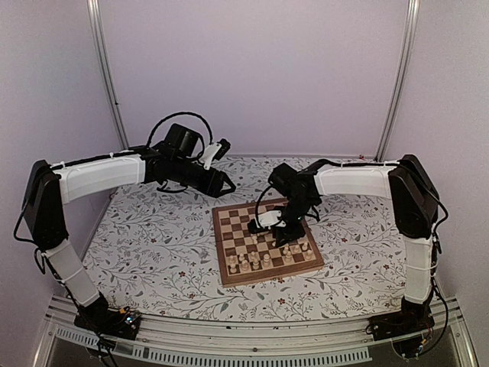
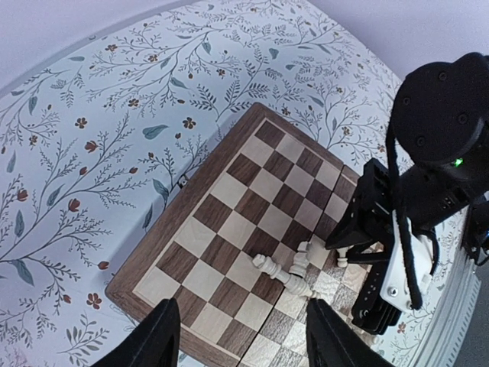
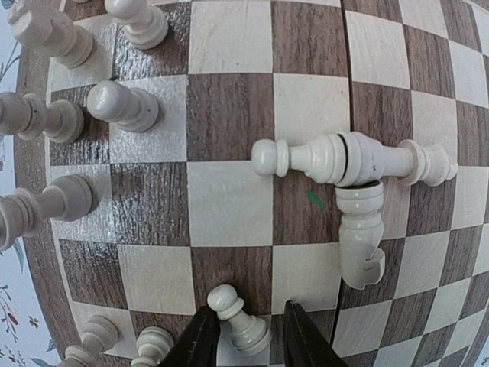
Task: Set up the chess pieces on the board
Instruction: Pick up the chess piece from the chessboard.
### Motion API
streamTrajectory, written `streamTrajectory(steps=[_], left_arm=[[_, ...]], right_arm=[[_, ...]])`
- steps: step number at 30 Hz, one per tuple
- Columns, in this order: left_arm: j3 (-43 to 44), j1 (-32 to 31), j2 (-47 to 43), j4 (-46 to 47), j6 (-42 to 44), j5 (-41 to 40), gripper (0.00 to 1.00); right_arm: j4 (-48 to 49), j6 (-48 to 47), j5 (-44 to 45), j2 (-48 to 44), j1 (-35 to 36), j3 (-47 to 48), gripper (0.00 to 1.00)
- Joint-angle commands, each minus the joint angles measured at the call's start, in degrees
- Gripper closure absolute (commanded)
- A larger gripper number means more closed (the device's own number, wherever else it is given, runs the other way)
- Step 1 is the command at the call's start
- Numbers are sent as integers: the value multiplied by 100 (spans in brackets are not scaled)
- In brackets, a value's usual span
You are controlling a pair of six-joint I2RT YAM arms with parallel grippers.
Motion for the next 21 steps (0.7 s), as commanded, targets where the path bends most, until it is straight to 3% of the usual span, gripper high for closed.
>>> streamTrajectory(steps=[1, 10, 21], left_arm=[[99, -66, -83, 3, 56, 102, 43], [90, -100, -30, 29, 44, 116, 43], [-197, -470, -551, 977, -495, 328, 45]], right_arm=[[-152, -12, 213, 227, 64, 2, 70], [-133, 301, -380, -64, -420, -5, 89], [1290, 2225, -3035, -1269, -1284, -538, 93]])
